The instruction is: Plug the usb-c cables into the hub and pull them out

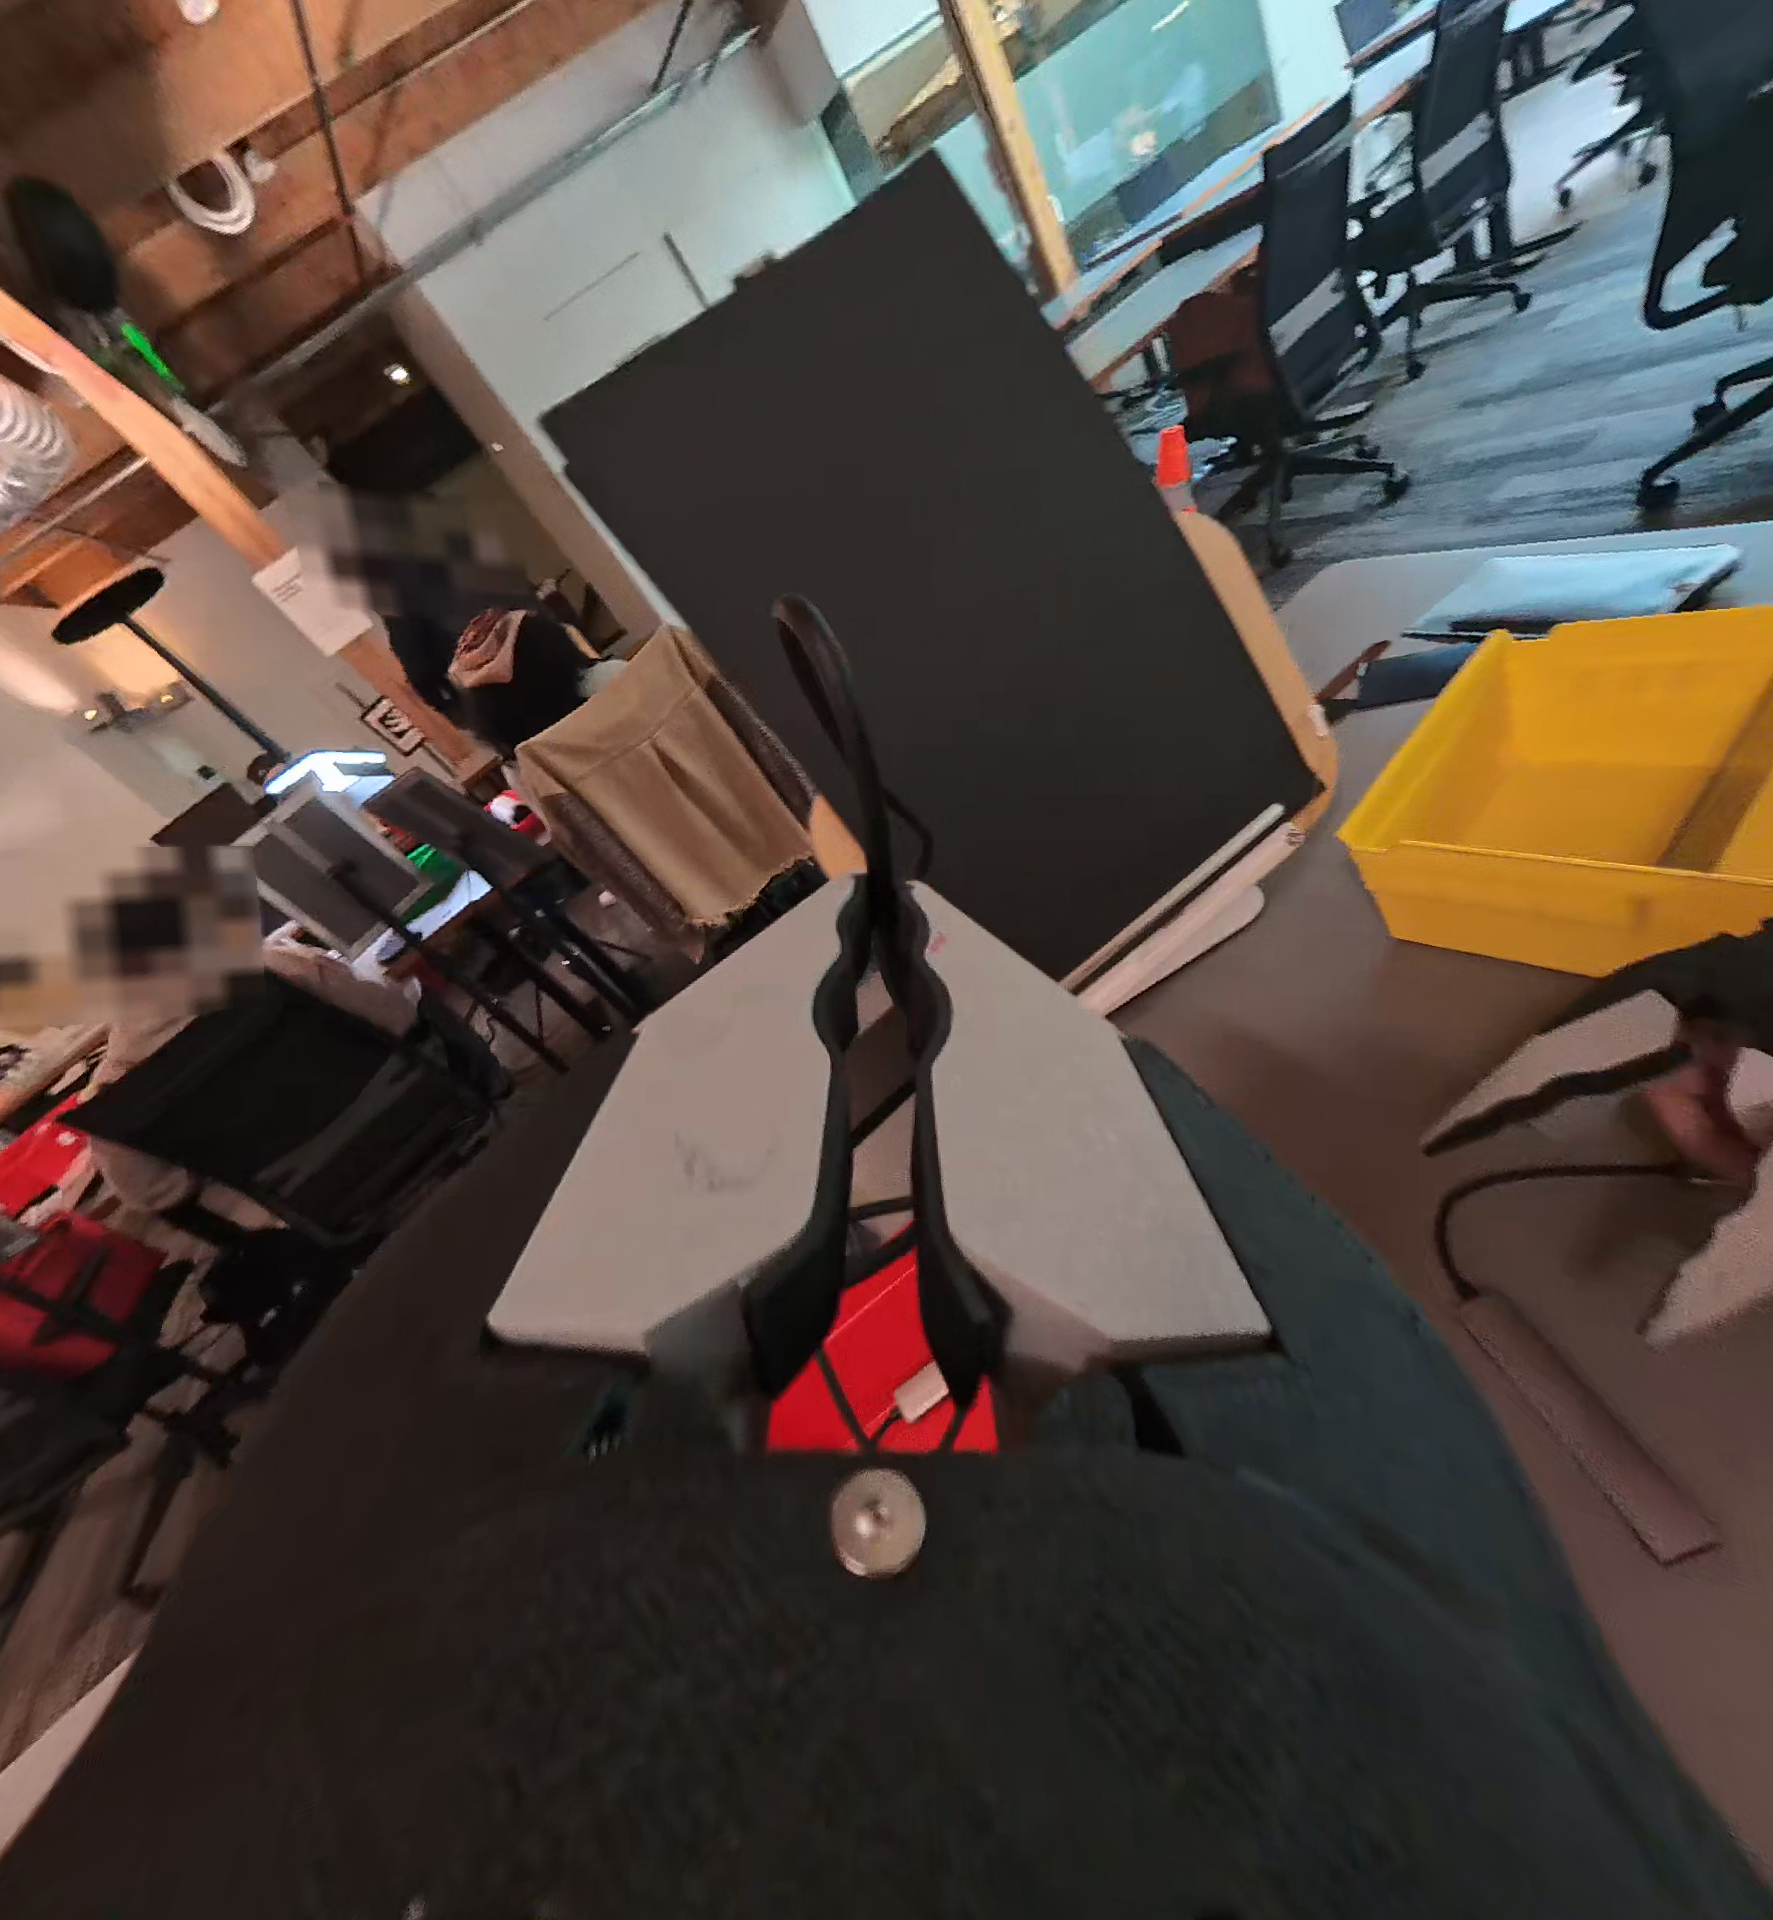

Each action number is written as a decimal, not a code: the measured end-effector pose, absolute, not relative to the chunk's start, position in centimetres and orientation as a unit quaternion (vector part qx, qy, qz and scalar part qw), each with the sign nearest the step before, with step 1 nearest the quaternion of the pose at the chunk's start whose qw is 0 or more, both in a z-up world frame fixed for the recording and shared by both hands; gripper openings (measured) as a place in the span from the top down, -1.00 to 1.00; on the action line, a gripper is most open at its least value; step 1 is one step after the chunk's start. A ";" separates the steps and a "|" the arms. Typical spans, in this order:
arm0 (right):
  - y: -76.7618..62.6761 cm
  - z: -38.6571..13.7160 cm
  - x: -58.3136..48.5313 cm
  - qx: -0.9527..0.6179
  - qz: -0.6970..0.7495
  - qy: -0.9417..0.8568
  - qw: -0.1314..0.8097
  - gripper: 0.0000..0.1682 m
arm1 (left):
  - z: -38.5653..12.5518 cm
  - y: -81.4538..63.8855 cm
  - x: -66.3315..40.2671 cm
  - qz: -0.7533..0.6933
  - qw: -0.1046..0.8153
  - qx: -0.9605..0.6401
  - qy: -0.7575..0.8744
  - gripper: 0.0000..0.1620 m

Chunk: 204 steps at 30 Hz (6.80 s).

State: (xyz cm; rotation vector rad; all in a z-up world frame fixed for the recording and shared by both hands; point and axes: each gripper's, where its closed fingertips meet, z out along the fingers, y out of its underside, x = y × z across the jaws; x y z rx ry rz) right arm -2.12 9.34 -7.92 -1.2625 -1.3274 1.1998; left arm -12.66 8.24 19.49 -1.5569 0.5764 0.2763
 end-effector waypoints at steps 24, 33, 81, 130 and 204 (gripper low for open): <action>15.7 -8.9 0.1 -0.602 0.346 -0.481 0.535 0.98 | -1.0 11.2 -8.0 -0.011 0.491 -0.825 0.279 0.72; 17.1 -9.1 0.8 -0.620 0.313 -0.463 0.551 0.99 | -10.0 13.7 -15.5 0.096 0.370 -0.904 0.191 0.48; 10.1 -14.1 -2.5 -0.588 0.360 -0.611 0.389 0.51 | -18.7 7.8 -5.1 0.092 0.356 -0.846 0.387 0.74; 8.9 -11.6 -3.8 -0.381 0.218 -0.720 0.537 0.78 | -11.1 6.4 -5.9 -0.145 0.560 -0.750 0.321 0.83; 18.3 15.6 8.2 -0.613 0.110 -0.459 0.633 1.00 | -11.2 10.5 -9.2 0.113 0.646 -0.693 0.299 0.92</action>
